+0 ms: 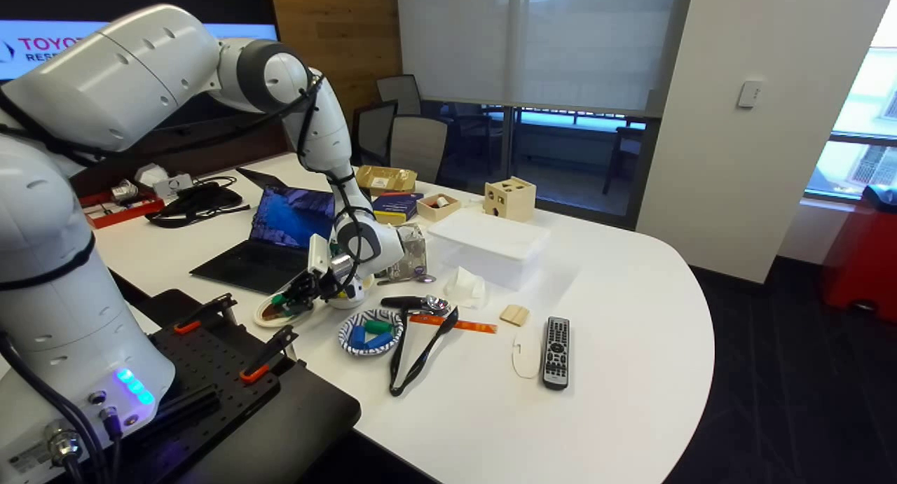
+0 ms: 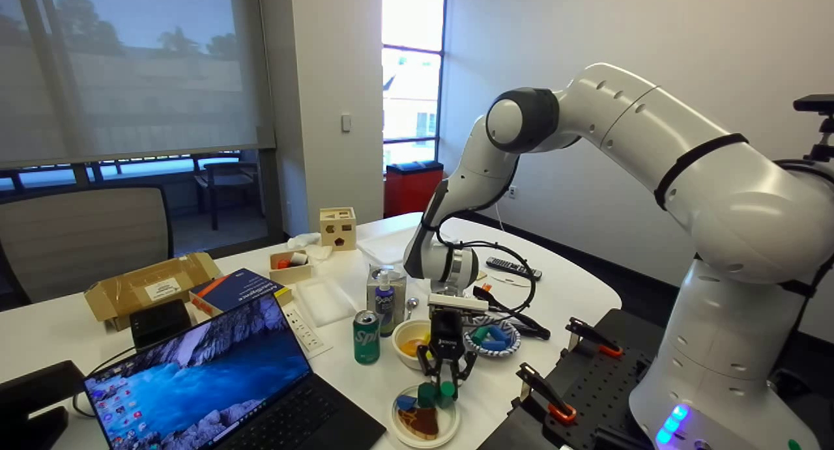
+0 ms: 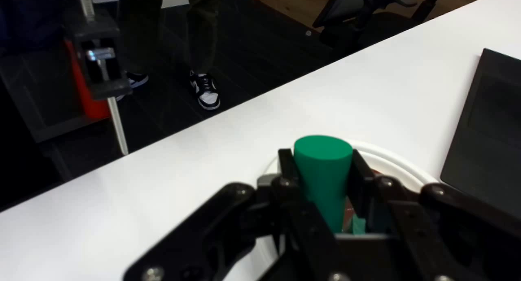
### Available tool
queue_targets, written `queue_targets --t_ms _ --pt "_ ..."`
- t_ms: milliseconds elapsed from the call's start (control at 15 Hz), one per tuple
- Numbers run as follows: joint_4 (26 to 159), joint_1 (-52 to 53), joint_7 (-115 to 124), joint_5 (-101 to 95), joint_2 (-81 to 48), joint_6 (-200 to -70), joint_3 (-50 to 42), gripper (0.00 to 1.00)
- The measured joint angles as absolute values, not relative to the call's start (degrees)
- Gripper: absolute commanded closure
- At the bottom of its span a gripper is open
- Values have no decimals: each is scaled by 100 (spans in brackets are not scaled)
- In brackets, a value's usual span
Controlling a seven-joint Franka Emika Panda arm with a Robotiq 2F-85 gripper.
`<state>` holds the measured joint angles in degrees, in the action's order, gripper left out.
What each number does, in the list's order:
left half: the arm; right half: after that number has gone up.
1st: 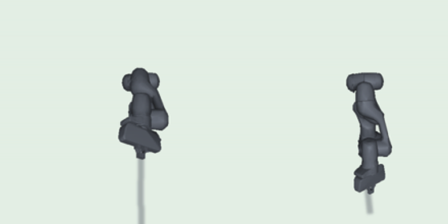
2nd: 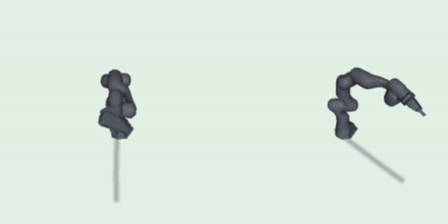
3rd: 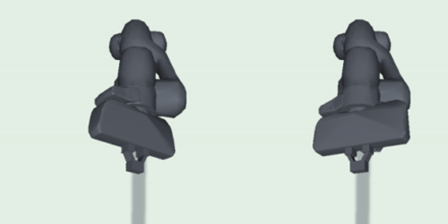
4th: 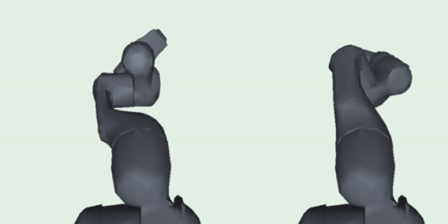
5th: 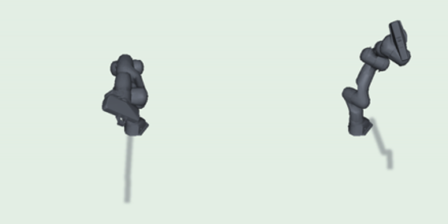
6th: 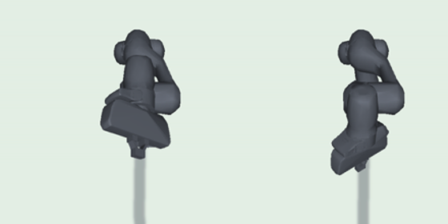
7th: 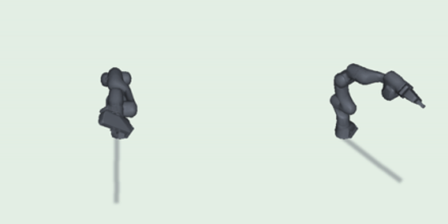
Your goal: Move the green cylinder from the bowl to the plate
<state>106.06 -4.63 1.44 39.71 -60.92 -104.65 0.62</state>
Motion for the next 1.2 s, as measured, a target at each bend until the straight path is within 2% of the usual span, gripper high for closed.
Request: queue_targets --t_ms 200,267,333,400,667,800,1200 --pt "10605 -466 144 3971 -6107 -10466 68 92" --pt "10605 -466 144 3971 -6115 -10465 71 42" --pt "10605 -466 143 3971 -6125 -10465 75 41" --pt "10605 -466 144 3971 -6134 -10465 79 35" --pt "10605 -467 144 3971 -6143 -10465 82 4" --pt "10605 -468 144 3971 -6143 -10465 82 0" --pt "10606 -476 142 3971 -6108 -10509 64 0"
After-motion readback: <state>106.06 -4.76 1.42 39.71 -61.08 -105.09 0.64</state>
